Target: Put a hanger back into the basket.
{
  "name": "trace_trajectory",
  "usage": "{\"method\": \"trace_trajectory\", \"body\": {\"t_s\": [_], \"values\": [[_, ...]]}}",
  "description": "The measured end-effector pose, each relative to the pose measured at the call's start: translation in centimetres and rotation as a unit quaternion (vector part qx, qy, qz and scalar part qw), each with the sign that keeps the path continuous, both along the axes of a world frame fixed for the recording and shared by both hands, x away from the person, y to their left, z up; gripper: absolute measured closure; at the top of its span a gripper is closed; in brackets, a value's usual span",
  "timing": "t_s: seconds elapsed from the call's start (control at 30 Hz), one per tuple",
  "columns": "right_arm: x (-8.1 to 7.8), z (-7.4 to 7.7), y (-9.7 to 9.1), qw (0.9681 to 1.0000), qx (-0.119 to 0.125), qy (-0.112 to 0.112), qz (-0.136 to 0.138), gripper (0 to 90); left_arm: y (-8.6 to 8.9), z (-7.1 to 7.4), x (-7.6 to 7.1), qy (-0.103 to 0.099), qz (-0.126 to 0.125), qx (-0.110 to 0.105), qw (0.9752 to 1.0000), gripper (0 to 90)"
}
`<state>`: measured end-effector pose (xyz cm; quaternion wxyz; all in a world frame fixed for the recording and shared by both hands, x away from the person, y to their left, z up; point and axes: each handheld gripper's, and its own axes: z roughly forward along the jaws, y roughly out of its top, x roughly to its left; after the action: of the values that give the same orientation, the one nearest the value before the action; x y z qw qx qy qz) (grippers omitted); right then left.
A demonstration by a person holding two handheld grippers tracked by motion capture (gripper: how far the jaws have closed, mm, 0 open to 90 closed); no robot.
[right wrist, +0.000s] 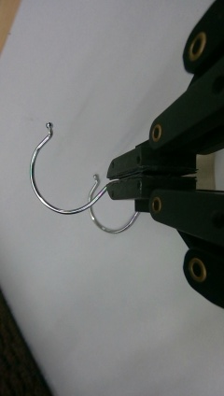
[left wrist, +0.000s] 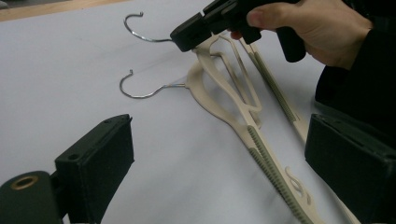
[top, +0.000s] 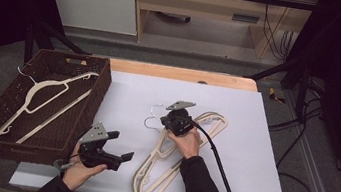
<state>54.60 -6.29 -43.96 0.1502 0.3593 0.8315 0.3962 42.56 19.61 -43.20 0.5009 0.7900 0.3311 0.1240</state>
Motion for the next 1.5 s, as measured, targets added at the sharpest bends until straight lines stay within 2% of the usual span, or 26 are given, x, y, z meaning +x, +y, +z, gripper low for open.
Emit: {"method": "trace_trajectory", "body": {"t_s": [0.17,0.27,0.47,0.53,0.67,0.7,0.77,0.97,1.13,1.3,1.33,1.4,1.43,1.47,1.5], "values": [[-1.1,1.2,-1.0,0.9997,0.022,-0.012,0.0,89.3,-1.2,0.6,0.3,0.003,-0.006,0.005,1.0,9.9],[-1.5,1.6,-1.6,0.9994,0.028,-0.022,0.004,89.3,-1.8,0.9,0.6,0.005,-0.008,0.001,1.0,10.9],[-3.0,3.2,-2.8,0.9978,0.046,-0.046,0.013,89.4,-4.9,1.9,1.4,0.011,-0.022,0.005,0.9997,15.7],[-3.4,3.4,-3.1,0.9971,0.05,-0.055,0.016,89.4,-5.9,1.9,1.6,0.01,-0.027,0.007,0.9996,17.4],[-4.2,3.8,-3.6,0.996,0.058,-0.065,0.021,89.3,-7.5,1.7,2.1,0.023,-0.035,0.013,0.999,22.8],[-4.2,3.8,-3.6,0.996,0.058,-0.065,0.021,89.3,-7.5,1.7,2.1,0.023,-0.035,0.013,0.999,24.8],[-4.7,4.1,-3.9,0.995,0.065,-0.072,0.024,89.3,-8.6,1.6,2.7,0.032,-0.042,0.016,0.9985,28.5],[-5.4,4.6,-4.7,0.9933,0.081,-0.079,0.023,89.3,-10.6,1.3,3.4,0.051,-0.056,0.022,0.9969,45.8],[-5.8,4.8,-5.2,0.9924,0.087,-0.083,0.025,89.4,-11.6,1.0,3.9,0.079,-0.059,0.021,0.9949,62.4],[-6.2,5.1,-5.8,0.9912,0.094,-0.09,0.027,90.0,-12.1,1.0,3.8,0.069,-0.05,0.039,0.9956,73.0],[-6.3,5.3,-5.9,0.9904,0.102,-0.09,0.026,90.0,-12.1,0.9,3.8,0.078,-0.053,0.034,0.995,75.4],[-6.5,5.7,-6.2,0.989,0.113,-0.091,0.029,90.0,-12.1,0.9,3.9,0.082,-0.05,0.031,0.9949,75.9],[-6.6,5.9,-6.3,0.9891,0.113,-0.089,0.031,90.0,-12.1,0.9,3.9,0.082,-0.05,0.031,0.9949,76.8],[-6.7,5.9,-6.3,0.9895,0.109,-0.089,0.03,90.0,-12.1,1.0,3.8,0.089,-0.045,0.017,0.9949,78.1],[-6.7,5.9,-6.4,0.9899,0.106,-0.09,0.028,90.0,-12.0,1.2,3.8,0.087,-0.038,0.016,0.9954,79.6]]}}
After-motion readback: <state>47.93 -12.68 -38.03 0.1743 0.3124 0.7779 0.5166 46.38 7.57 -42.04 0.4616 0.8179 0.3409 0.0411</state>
